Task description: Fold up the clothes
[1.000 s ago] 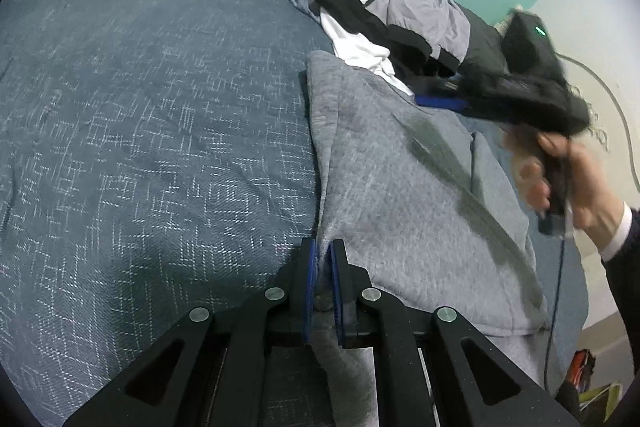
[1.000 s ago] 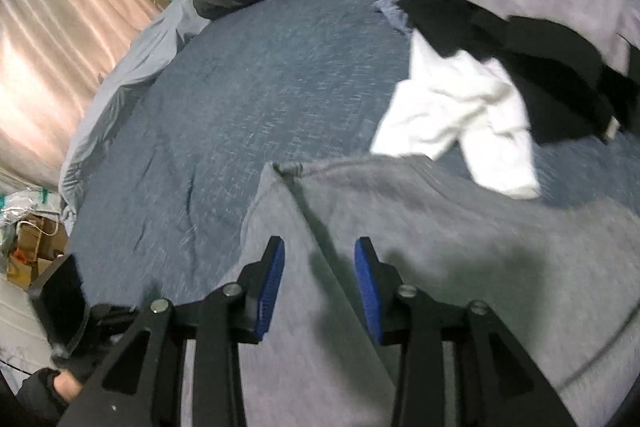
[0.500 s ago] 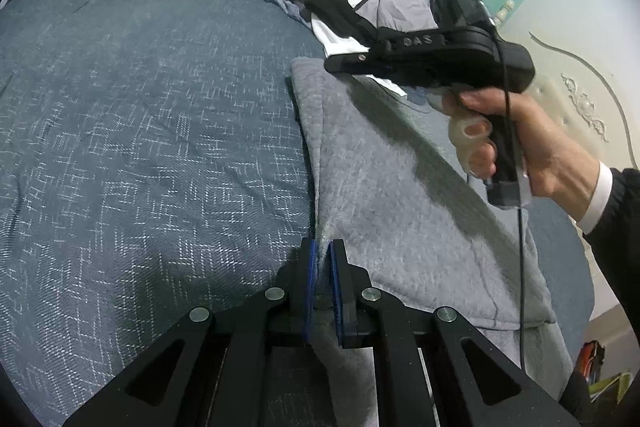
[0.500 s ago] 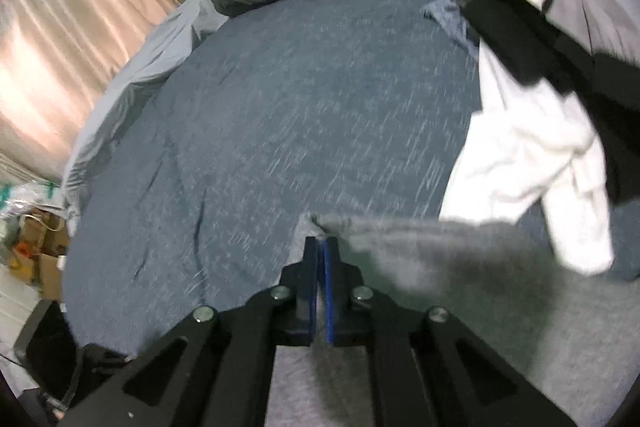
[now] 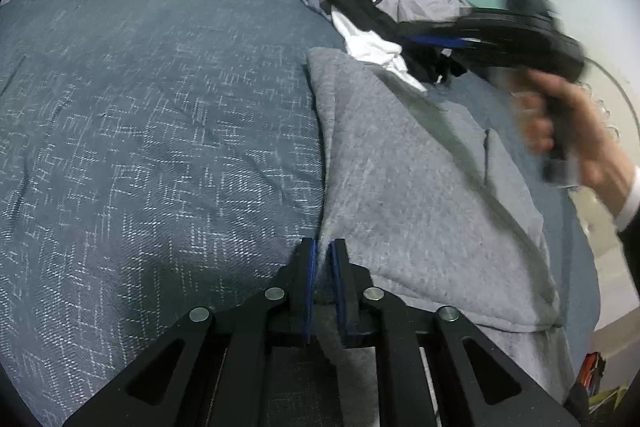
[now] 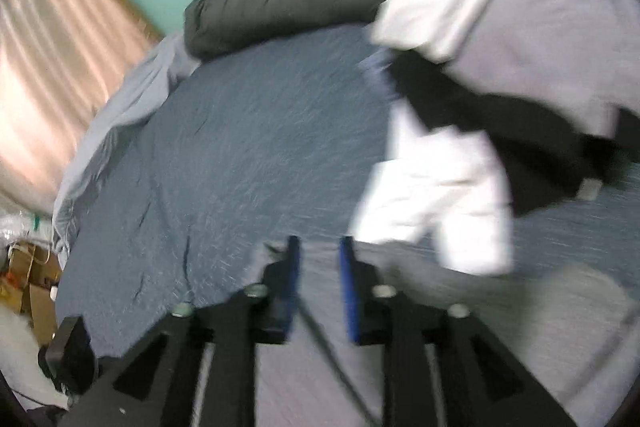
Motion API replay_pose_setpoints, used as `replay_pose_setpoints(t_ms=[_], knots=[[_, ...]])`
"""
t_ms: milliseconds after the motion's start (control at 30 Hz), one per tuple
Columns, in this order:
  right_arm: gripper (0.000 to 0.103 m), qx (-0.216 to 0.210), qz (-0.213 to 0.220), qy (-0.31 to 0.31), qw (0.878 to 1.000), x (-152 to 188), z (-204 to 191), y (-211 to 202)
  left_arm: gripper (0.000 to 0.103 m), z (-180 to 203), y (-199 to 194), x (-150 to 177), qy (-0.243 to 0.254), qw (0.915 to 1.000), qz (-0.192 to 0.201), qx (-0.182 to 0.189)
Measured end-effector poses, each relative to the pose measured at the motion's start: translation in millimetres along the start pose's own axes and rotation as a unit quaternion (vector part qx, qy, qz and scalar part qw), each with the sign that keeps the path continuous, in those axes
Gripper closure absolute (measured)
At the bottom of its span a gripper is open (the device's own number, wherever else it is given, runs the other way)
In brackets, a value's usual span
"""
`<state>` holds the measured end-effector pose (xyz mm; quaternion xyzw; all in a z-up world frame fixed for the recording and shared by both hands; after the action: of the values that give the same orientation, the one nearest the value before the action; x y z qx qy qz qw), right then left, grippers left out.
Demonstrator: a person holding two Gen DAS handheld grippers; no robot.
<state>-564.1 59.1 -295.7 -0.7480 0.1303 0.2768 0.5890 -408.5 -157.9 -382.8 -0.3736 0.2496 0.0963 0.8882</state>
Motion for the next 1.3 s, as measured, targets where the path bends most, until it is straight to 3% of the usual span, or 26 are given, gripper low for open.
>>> replay_pose_setpoints(t_ms=[267, 433, 900, 1300], knots=[[0.073, 0.075, -0.045, -0.004, 0.996, 93.5, 129.6, -99.4, 0.090, 18.2, -35.1, 0.3, -0.006, 0.9997, -0.001, -0.024], [0.073, 0.095, -0.057, 0.009, 0.994, 150.3, 166.9, -140.6, 0.090, 39.2, -60.0, 8.0, 0.005, 0.9991, -0.006, -0.042], [0.068, 0.097, -0.095, 0.015, 0.991, 267.8, 176.6, -201.9, 0.087, 74.0, -96.3, 69.6, 0.018, 0.9960, -0.060, -0.063], [0.067, 0.093, -0.118, 0.026, 0.988, 333.8, 170.3, -218.0, 0.087, 95.9, -111.6, 122.0, 0.025, 0.9937, -0.087, -0.066]])
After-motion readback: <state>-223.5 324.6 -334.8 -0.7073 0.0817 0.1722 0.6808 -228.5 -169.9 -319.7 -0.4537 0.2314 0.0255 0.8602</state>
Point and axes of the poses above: each gripper's, at about its wrist camera, not at the fingertips, and y roughly the way its jaws point, z to its right, x to its underside, the point moved 5 cm from there along y, roughly the way its jaws point, and after that the axes turned 15 degrees about x, right-handed, at the moved point
